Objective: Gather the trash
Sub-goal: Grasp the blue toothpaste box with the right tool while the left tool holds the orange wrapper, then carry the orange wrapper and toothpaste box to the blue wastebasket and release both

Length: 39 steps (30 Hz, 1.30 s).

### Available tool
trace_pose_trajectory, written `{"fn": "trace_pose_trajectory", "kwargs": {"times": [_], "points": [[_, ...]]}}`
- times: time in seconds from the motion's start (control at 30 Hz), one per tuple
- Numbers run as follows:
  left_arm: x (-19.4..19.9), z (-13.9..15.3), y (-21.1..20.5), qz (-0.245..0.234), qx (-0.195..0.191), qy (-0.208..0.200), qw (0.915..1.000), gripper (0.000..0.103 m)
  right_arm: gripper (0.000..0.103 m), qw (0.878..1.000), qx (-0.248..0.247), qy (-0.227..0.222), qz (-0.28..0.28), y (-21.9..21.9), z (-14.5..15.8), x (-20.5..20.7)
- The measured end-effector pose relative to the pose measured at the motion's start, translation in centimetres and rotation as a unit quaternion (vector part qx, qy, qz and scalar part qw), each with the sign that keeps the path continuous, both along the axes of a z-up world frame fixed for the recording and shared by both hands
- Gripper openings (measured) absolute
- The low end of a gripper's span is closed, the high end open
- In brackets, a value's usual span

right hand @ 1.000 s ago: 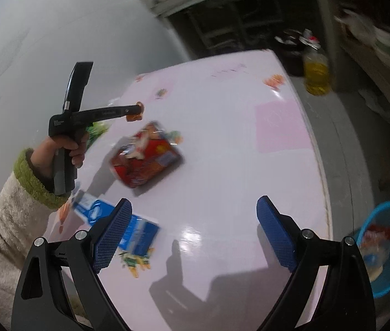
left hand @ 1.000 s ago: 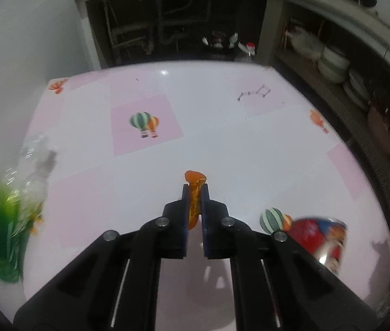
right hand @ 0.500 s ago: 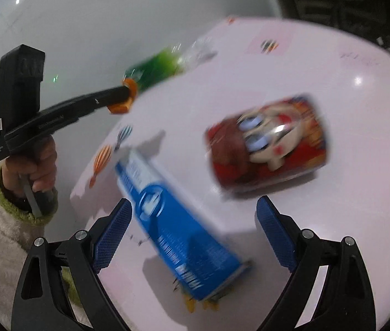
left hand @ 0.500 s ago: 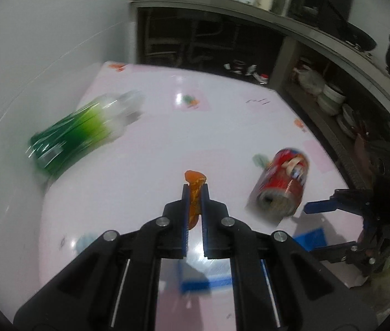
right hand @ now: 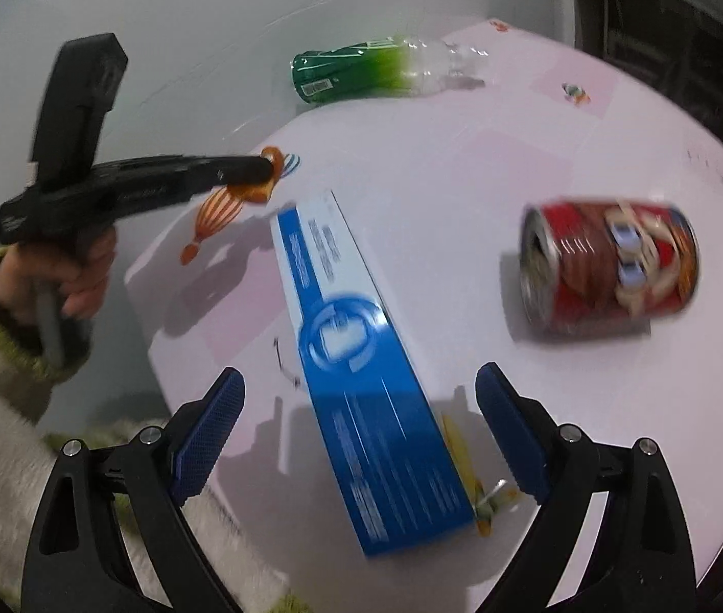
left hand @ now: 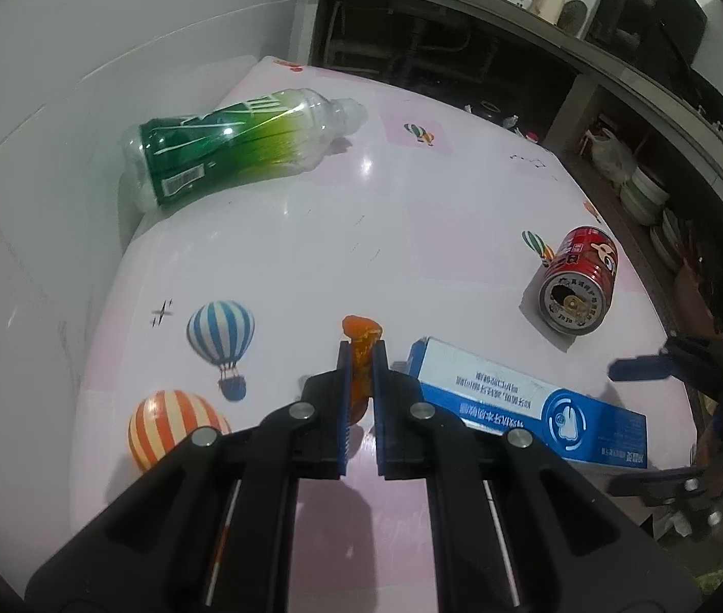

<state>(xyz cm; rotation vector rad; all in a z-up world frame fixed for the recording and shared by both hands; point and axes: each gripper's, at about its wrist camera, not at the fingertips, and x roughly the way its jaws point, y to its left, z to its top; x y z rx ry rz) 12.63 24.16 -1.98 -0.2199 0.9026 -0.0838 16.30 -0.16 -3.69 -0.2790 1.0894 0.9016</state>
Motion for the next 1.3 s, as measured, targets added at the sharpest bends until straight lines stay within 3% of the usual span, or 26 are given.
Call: {"fn": "trace_pose_trajectory", "kwargs": {"times": [0.17, 0.23, 0.37, 0.6, 0.9, 1.13, 1.3], "points": [[-0.9, -0.2, -0.4, -0.007, -0.001, -0.005, 1.0, 0.006, 0.079, 0.997, -0.058, -0.044, 0.024, 4.0, -0.6, -0.4], [-1.2, -0.2, -0.6, -0.011, 0.0, -0.007, 0.9999, 0.006, 0.069, 0.995, -0.084, -0.047, 0.022, 4.7, -1.7, -0.4], [-1.6, 0.0, -1.0, -0.014, 0.0, -0.013, 0.9998, 0.006, 0.058, 0.994, -0.094, -0.051, 0.009, 4.7, -2.4, -0.9], [-2.0, 0.4, -1.2, -0.011, -0.006, -0.022, 0.9997, 0.006, 0.051, 0.997, -0.064, -0.039, -0.034, 2.9, -2.1, -2.0], [-2.6, 2.9, -2.6, -0.02, 0.007, -0.055, 0.9983, 0.006, 0.05, 0.993, -0.004, -0.042, -0.111, -1.2, 0.0, -3.6], [-2.3, 5.6, -5.6, -0.055, -0.005, -0.084, 0.995, 0.006, 0.049, 0.981, 0.06, -0.064, -0.175, -6.0, 3.6, -5.1], [-1.4, 6.9, -9.3, -0.105, -0.013, -0.091, 0.9902, 0.006, 0.049, 0.961, 0.101, -0.088, -0.24, -11.2, 6.1, -6.5]]}}
